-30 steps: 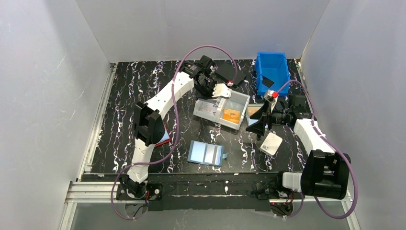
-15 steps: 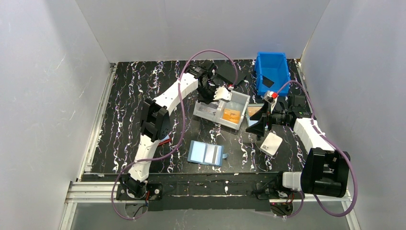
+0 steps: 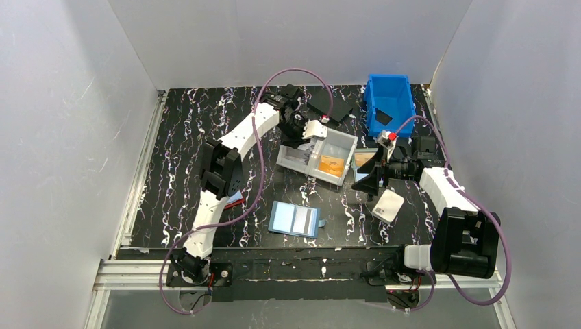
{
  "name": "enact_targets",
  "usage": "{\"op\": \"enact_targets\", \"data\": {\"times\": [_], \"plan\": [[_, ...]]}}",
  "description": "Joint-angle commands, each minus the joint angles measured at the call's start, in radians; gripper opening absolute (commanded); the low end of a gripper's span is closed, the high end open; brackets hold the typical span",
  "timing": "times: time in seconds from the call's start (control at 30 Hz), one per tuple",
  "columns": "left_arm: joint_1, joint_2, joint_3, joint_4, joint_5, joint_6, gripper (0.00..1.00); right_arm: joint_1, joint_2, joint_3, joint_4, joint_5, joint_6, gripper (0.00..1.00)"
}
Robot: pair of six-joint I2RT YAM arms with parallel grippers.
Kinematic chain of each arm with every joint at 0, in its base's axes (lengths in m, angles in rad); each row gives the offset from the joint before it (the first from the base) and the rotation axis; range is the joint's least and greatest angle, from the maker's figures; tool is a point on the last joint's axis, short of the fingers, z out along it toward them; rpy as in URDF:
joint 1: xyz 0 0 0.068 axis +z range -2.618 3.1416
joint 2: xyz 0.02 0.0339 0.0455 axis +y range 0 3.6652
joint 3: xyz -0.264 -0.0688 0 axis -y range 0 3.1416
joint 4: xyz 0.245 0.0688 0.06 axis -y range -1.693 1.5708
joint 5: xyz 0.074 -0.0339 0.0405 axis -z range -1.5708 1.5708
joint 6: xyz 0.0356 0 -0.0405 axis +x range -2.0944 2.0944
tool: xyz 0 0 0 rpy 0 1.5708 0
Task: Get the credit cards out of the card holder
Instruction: Place the credit card in the storage box.
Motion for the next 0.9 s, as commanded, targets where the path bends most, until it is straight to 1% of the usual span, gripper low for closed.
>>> {"op": "enact_targets", "data": {"times": [0.0, 0.17, 0.23, 0.3, 0.37, 0.4, 0.47, 0.5, 0.53, 0.6, 0.63, 0.7, 0.73, 0.8, 0.87], "plan": [[0.007, -0.024, 0.017, 0.058, -0.012, -0.049, 0.24, -0.018, 0.012, 0.05, -0.013, -0.031, -0.017, 0.98], [0.007, -0.101, 0.017, 0.148, -0.062, -0.138, 0.32, -0.04, 0.005, 0.046, -0.015, -0.032, -0.022, 0.98], [0.007, -0.142, 0.014, 0.173, -0.067, -0.195, 0.33, -0.05, 0.0, 0.044, -0.016, -0.035, -0.023, 0.98], [0.007, -0.198, -0.006, 0.216, -0.075, -0.303, 0.34, -0.066, -0.009, 0.04, -0.017, -0.038, -0.027, 0.98], [0.008, -0.285, -0.069, 0.273, -0.091, -0.462, 0.36, -0.077, -0.022, 0.038, -0.038, -0.026, -0.065, 0.98], [0.009, -0.342, -0.12, 0.312, -0.098, -0.553, 0.4, -0.079, -0.031, 0.039, -0.063, -0.015, -0.098, 0.98], [0.011, -0.482, -0.271, 0.396, -0.087, -0.75, 0.45, -0.083, -0.053, 0.041, -0.119, 0.01, -0.17, 0.98], [0.014, -0.57, -0.38, 0.451, -0.059, -0.833, 0.49, -0.086, -0.068, 0.039, -0.136, 0.019, -0.191, 0.98], [0.015, -0.693, -0.502, 0.516, -0.022, -0.941, 0.53, -0.091, -0.082, 0.034, -0.144, 0.024, -0.199, 0.98], [0.02, -0.881, -0.783, 0.724, 0.039, -1.146, 0.65, -0.108, -0.116, 0.024, -0.144, 0.016, -0.201, 0.98], [0.028, -0.967, -0.921, 0.838, 0.075, -1.272, 0.72, -0.115, -0.131, 0.02, -0.145, 0.01, -0.197, 0.98], [0.041, -1.105, -1.133, 0.992, 0.096, -1.478, 0.81, -0.12, -0.16, 0.019, -0.162, 0.014, -0.193, 0.98], [0.047, -1.157, -1.217, 1.062, 0.095, -1.584, 0.83, -0.122, -0.177, 0.02, -0.178, 0.019, -0.195, 0.98], [0.053, -1.228, -1.331, 1.08, 0.086, -1.75, 0.87, -0.123, -0.206, 0.03, -0.238, 0.029, -0.223, 0.98], [0.055, -1.256, -1.397, 1.053, 0.115, -1.851, 0.88, -0.123, -0.217, 0.054, -0.331, 0.04, -0.281, 0.98]]}}
